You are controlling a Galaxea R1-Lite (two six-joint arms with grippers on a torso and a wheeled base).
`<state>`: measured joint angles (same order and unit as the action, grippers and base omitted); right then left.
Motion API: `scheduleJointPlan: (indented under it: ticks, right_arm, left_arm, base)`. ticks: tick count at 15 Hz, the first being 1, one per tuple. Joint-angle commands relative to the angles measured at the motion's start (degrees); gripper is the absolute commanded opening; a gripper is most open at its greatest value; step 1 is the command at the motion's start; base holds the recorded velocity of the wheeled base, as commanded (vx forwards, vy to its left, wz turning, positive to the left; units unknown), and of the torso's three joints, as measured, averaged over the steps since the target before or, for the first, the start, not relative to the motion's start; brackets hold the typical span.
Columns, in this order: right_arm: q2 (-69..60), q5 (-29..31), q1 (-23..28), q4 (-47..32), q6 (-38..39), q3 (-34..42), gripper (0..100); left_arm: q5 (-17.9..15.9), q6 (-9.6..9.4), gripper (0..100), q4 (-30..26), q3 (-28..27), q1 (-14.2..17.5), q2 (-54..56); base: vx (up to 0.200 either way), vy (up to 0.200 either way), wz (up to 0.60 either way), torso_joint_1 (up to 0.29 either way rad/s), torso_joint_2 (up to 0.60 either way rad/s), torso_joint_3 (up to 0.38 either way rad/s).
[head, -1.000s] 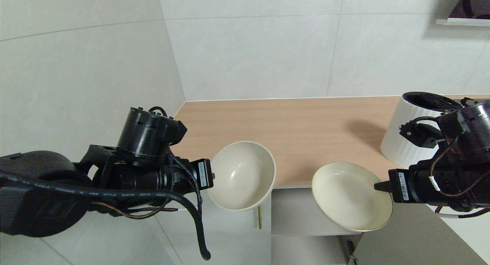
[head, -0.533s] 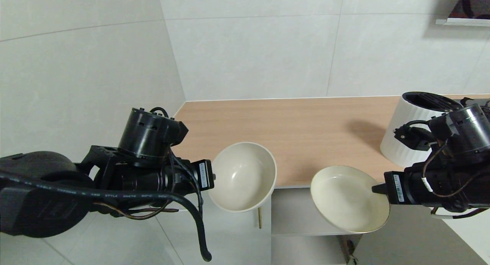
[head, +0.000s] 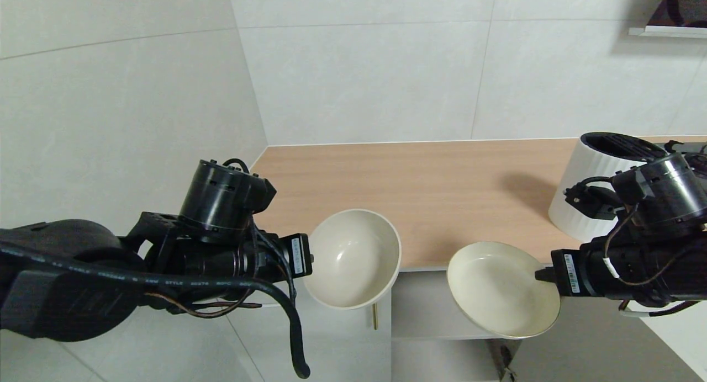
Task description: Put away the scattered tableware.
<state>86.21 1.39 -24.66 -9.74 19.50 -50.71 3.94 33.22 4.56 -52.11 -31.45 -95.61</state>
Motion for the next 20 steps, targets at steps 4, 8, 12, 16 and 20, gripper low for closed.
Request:
scheduleJointPlan:
  ticks: [4, 8, 12, 16, 20]
  right_arm:
    - [0.27, 0.02, -0.04, -0.02, 0.01, 0.09, 0]
    - [0.27, -0.07, -0.04, 0.69, 0.01, 0.53, 0]
    - [0.36, -0.07, -0.04, 1.92, -0.34, 1.32, 0]
    - [0.62, 0.02, -0.04, 1.92, -0.34, 1.32, 0]
    - [0.71, 0.02, -0.04, 2.27, -0.34, 1.49, 0]
  left_arm:
    - [0.02, 0.0, 0, 0.01, 0.0, -0.01, -0.19]
    - [0.02, 0.0, 0, 0.01, 0.0, -0.01, -0.19]
    - [0.02, 0.0, 0, 0.01, 0.0, -0.01, -0.54]
    - [0.02, 0.0, 0, 0.01, 0.0, -0.01, -0.54]
    - [0.02, 0.0, 0, 0.01, 0.0, -0.01, -0.54]
  base:
    - [0.0, 0.0, 0.0, -0.138, 0.32, 0.183]
    - [0.0, 0.0, 0.0, -0.215, 0.5, 0.289]
    - [0.0, 0.0, 0.0, -0.21, 0.51, 0.295]
    - [0.0, 0.0, 0.0, -0.191, 0.49, 0.29]
    - [0.0, 0.0, 0.0, -0.167, 0.47, 0.305]
